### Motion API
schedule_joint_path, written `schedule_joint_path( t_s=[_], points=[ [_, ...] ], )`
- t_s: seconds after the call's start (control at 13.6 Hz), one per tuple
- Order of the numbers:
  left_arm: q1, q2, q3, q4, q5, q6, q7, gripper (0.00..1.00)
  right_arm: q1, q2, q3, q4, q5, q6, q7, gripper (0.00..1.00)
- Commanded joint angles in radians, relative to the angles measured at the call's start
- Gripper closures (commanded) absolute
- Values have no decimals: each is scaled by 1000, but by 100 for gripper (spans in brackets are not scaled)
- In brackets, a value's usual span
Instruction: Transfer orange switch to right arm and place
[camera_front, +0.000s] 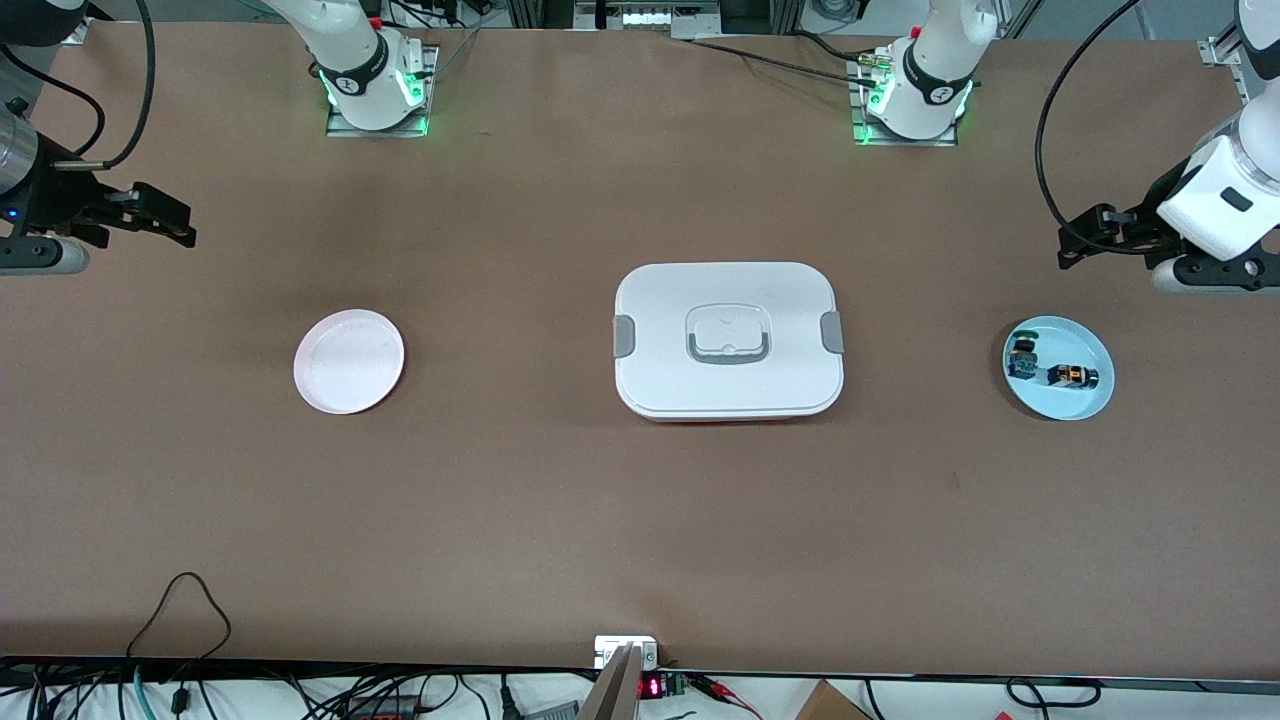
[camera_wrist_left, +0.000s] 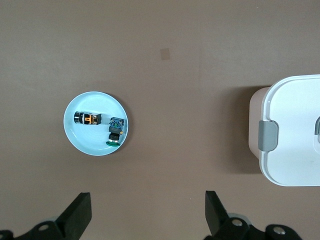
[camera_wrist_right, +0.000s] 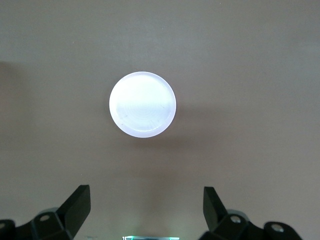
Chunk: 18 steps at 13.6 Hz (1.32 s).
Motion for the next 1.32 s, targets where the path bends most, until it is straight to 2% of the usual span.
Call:
schedule_joint_path(
  t_s=[0.0, 0.37, 0.59, 1.03, 1.25],
  points=[
    [-8, 13, 2, 30, 23, -33, 5, 0, -3, -24, 2, -20, 9, -1, 5, 0],
    [-2, 52, 7, 62, 23, -34, 11, 0, -3, -24, 2, -19, 9, -1, 5, 0],
    [26, 116, 7, 102, 23, -34, 13, 0, -5, -24, 2, -19, 9, 0, 5, 0],
    [155, 225, 7, 84, 26, -57, 43, 0, -3, -17, 3, -14, 8, 12, 5, 0],
    [175, 289, 7, 78, 49, -30, 65, 0, -5, -16, 3, -14, 9, 14, 3, 0]
  ],
)
